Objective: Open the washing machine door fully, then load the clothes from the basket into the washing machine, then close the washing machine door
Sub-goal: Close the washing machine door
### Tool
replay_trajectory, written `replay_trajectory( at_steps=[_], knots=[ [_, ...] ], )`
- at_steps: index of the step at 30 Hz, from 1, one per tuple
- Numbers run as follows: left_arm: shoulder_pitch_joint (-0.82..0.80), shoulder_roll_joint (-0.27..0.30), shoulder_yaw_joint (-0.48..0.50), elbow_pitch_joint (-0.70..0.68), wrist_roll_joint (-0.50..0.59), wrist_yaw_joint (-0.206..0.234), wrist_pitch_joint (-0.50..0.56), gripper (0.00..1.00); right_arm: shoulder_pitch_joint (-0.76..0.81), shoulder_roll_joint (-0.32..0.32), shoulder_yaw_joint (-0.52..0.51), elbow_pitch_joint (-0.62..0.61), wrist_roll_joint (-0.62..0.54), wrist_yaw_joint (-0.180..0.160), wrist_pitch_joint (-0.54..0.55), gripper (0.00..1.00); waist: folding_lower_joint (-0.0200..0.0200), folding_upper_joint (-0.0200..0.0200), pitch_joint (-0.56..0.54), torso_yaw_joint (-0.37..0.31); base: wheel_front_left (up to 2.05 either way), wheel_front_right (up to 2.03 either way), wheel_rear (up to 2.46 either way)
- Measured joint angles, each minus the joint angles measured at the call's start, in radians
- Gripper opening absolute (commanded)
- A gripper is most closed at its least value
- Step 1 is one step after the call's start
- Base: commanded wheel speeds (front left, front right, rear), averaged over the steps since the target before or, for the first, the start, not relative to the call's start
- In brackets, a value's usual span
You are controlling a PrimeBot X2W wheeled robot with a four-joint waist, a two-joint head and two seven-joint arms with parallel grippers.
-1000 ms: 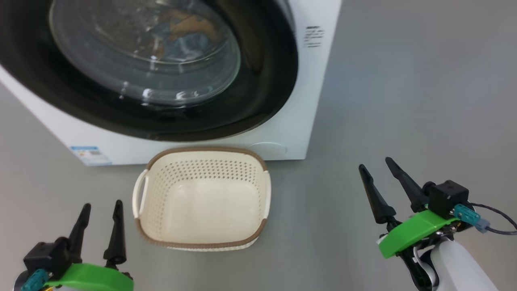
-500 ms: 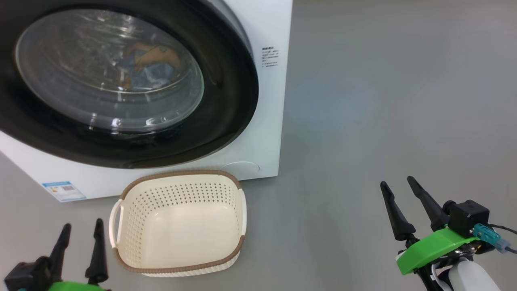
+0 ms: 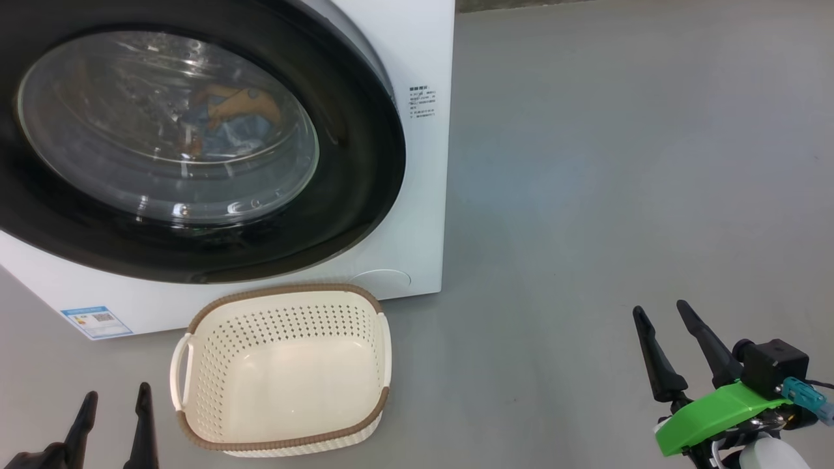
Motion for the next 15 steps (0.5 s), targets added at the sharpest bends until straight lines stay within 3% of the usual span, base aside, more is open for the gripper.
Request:
replay_trajectory(
  at_steps=[15],
  knots=[
    [0.002, -0.004, 0.012, -0.017, 0.011, 0.000, 0.000, 1.00, 0.008, 0.004, -0.018, -0.009, -0.007, 0.000, 0.000, 1.00, 0.0000, 0.0000, 0.016, 0.003, 0.00, 0.00, 0.00]
  ],
)
